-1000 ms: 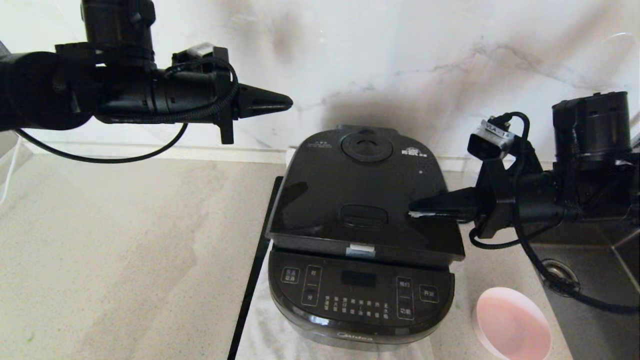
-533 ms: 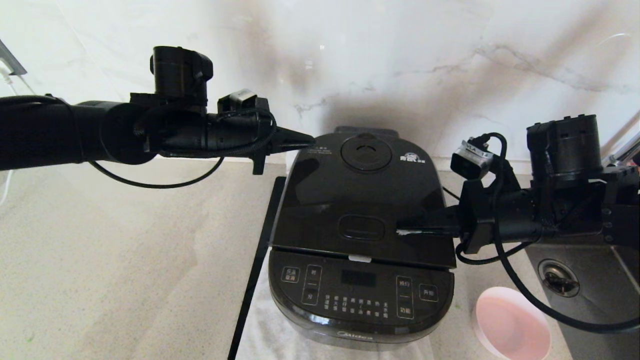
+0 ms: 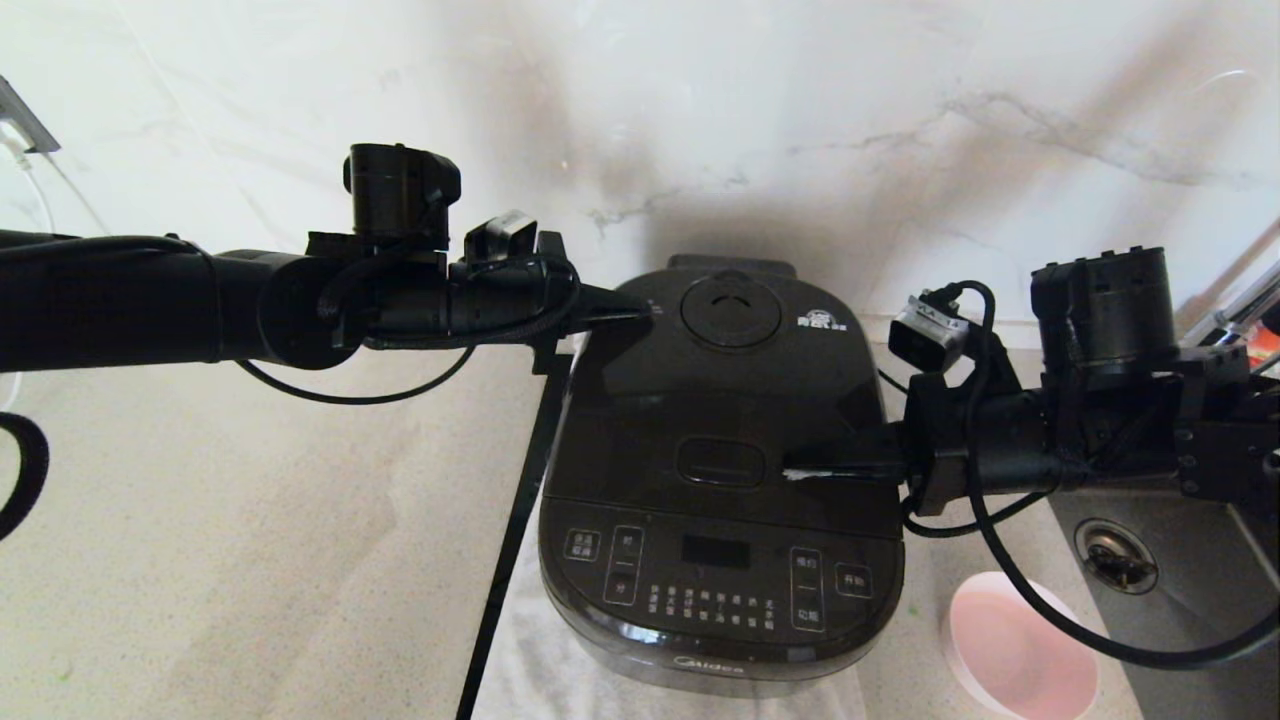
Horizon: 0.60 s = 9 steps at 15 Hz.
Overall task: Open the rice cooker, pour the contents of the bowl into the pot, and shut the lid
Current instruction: Close the rice cooker
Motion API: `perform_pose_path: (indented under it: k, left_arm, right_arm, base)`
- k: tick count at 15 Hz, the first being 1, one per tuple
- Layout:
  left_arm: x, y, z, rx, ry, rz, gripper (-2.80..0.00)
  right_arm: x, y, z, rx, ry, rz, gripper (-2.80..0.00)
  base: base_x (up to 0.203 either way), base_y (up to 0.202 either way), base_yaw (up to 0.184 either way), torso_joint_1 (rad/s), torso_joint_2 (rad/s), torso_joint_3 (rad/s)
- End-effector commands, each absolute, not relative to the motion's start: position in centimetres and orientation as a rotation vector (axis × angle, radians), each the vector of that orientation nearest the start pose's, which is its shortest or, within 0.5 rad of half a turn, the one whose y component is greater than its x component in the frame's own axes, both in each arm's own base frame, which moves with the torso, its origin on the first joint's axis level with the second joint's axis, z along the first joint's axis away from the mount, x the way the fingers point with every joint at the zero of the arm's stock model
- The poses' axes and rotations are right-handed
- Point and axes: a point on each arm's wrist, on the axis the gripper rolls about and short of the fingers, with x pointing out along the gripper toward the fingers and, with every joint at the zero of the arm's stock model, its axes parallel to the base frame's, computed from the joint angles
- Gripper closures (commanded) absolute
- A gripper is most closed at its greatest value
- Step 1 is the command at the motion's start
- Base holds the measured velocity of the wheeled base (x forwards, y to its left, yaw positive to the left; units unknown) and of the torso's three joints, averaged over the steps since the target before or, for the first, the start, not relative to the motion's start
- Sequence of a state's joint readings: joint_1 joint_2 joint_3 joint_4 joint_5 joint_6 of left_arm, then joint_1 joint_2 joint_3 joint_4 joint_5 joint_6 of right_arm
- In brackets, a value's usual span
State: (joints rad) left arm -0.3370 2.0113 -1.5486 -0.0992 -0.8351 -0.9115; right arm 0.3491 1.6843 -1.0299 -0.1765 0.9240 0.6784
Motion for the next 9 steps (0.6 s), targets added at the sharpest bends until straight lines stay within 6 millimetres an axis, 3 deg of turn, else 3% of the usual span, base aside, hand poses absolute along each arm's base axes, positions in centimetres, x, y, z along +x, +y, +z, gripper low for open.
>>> perform_pose_path:
  k: [1,4,9]
  left_arm:
    - [37.7,-15.1,21.6,-0.897,0.92,-0.888,0.0]
    - [36.6,-14.6,23.8,-0.886,0.85,-0.924,0.0]
    - [30.7,-12.1,32.6,-0.881,0.615,-1.007,0.0]
  right_arm:
    - [27.8,12.0,20.2,0.723,0.913,1.036,0.0]
    - [27.1,11.5,21.9,0.71,0.841,1.06,0.0]
    - [23.6,9.5,27.3,0.664,0.631,1.117,0.0]
  base:
    - [0.0,0.0,0.0,0.0,0.0,0.0]
    - [0.0,0.0,0.0,0.0,0.0,0.0]
    - [0.0,0.0,0.0,0.0,0.0,0.0]
